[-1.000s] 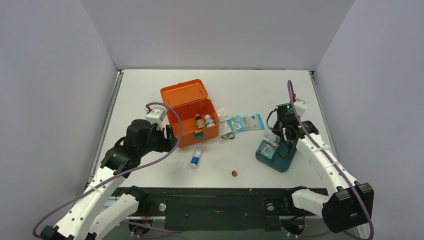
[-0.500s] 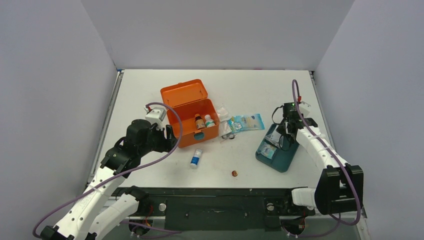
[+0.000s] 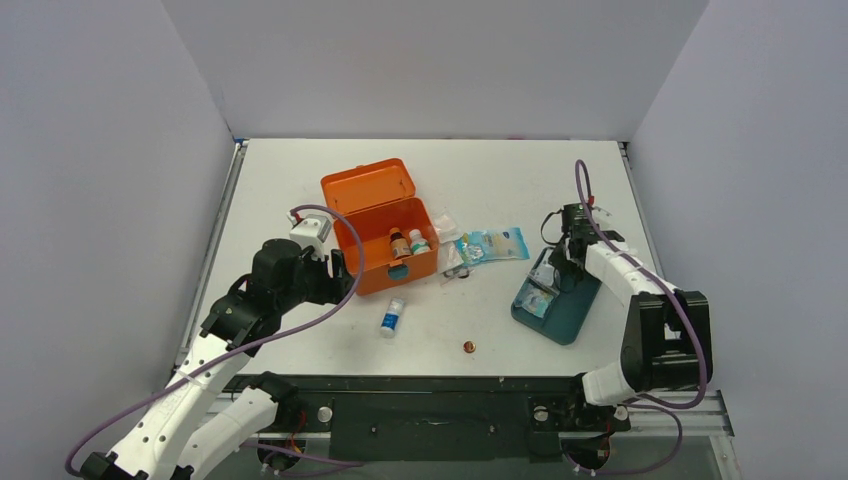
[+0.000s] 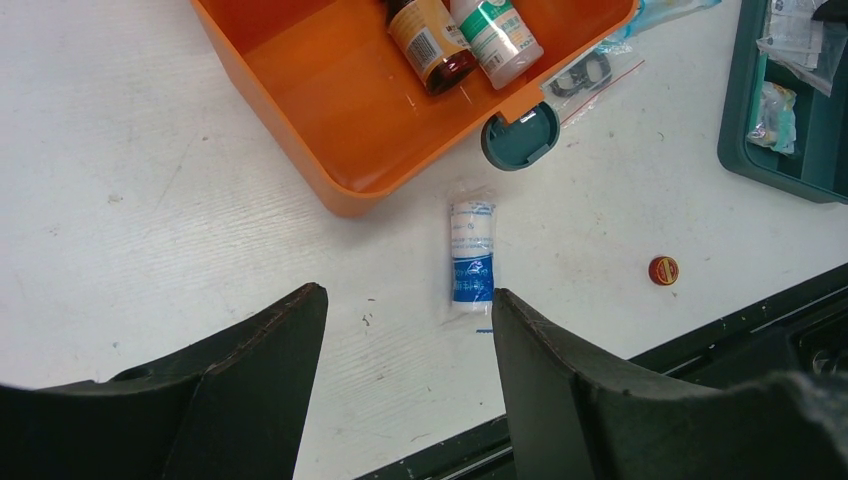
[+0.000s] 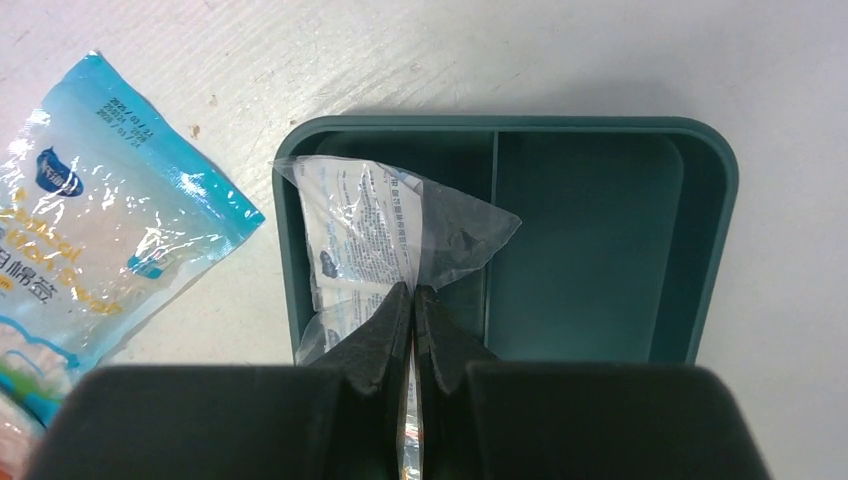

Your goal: Organize the medicine kit

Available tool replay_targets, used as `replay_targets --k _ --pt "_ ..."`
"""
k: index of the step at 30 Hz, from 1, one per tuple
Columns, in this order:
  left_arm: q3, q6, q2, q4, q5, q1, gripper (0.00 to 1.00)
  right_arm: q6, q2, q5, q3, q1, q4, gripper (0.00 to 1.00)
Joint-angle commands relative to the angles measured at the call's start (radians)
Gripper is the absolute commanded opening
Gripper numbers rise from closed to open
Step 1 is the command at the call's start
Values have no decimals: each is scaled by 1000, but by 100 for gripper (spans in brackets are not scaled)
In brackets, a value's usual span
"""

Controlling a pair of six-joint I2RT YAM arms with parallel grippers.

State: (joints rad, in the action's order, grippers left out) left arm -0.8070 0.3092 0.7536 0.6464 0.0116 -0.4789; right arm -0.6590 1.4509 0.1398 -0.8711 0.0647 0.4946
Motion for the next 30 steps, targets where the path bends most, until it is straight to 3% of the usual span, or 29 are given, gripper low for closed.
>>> replay_targets --k 1,14,23,30 --pt "-9 -12 -6 -33 -12 -6 59 15 35 -7 -1 -14 -67 0" --pt "-9 -12 -4 -32 -12 -5 59 24 135 19 -14 -32 -75 0" --pt "-9 -12 1 -34 -12 -6 59 37 38 37 -35 -25 -24 32" --pt "-10 -12 0 -32 -12 -6 59 37 -39 72 -53 -6 42 37"
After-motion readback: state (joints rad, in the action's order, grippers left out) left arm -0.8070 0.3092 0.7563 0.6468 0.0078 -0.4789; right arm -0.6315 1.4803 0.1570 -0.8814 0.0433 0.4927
